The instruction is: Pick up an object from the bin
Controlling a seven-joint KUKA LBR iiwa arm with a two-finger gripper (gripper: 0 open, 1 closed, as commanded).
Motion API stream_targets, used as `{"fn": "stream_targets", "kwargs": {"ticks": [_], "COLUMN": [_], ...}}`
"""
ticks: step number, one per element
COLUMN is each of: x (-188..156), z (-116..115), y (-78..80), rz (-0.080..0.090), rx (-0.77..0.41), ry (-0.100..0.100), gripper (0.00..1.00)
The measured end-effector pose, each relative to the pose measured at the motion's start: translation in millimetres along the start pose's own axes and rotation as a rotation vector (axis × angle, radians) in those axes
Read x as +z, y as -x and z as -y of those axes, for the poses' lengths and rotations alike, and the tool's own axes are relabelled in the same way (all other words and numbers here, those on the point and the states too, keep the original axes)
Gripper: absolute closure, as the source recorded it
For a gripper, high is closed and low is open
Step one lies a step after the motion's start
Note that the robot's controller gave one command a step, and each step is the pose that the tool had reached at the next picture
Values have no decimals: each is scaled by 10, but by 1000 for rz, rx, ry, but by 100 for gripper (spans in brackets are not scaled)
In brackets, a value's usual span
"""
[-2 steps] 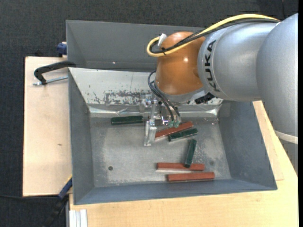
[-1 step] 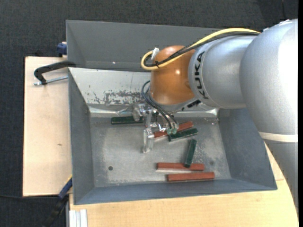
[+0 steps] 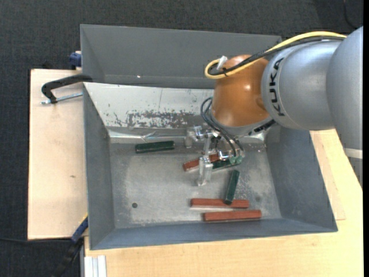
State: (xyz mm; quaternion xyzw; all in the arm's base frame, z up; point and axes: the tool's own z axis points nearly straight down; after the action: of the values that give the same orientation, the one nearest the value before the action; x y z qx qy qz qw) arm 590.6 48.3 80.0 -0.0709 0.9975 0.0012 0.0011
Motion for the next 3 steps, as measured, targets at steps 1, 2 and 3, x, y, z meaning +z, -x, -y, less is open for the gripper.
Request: {"fn": "stream_targets", "kwargs": {"ticks": [1, 2, 3], "x": [90, 91, -440], "z": [214, 214, 277], "y": [-236, -236, -264], "rz": [-1, -1, -4], "rx": [153, 153, 145], "ry": [-1, -1, -1], "gripper": [100, 100, 100]}}
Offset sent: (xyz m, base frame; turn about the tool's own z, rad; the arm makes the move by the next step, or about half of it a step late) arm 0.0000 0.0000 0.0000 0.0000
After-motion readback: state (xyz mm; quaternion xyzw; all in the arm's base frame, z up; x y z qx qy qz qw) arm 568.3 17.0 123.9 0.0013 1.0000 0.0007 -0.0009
